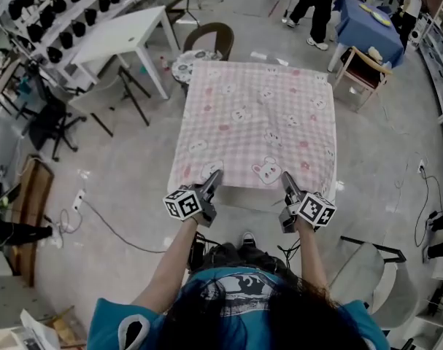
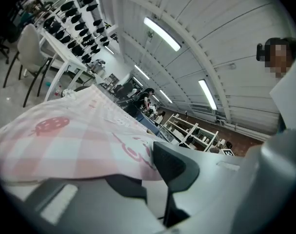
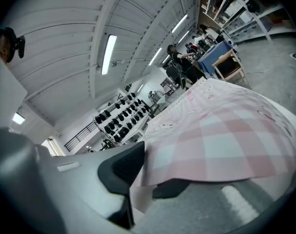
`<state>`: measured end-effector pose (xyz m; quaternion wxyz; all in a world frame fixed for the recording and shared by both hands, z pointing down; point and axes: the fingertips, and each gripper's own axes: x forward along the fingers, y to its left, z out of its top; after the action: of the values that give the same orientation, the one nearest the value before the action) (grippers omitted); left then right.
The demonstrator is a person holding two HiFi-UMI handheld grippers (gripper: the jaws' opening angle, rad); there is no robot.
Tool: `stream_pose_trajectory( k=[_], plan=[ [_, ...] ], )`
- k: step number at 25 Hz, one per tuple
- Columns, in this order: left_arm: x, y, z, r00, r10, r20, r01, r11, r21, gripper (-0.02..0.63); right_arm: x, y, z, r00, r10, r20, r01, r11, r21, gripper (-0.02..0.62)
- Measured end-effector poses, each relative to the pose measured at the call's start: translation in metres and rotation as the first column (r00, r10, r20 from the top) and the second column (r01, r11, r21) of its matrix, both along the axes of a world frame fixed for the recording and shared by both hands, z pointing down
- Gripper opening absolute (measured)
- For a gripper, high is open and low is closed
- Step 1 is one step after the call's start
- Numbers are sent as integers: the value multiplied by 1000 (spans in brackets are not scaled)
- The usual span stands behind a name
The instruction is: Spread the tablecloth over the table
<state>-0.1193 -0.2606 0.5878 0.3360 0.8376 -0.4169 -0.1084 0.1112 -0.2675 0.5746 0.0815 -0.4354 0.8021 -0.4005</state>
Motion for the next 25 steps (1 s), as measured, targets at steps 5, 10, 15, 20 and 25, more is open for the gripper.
stream_pose_trajectory(
  k=[5,10,15,20,25],
  plan=[
    [-12,21,27,1000,2,-8,-3,996,-93,64,-8,25,28,999,35,-11,-35,996,-82,44],
    [-14,44,56,999,29,-20,-33,976,-215,66,-15,51,44,998,67,-19,-69,986,-154,44],
    [-20,60,89,998,54,45,-38,953,-300,64,-24,69,66,993,109,-51,-117,972,-202,43],
    [-22,70,109,988,90,127,-40,936,-350,64,-27,84,85,989,124,-78,-139,964,-228,41],
    [-18,76,128,975,110,193,-22,912,-410,63,-25,93,110,985,131,-108,-156,950,-271,43]
  ],
)
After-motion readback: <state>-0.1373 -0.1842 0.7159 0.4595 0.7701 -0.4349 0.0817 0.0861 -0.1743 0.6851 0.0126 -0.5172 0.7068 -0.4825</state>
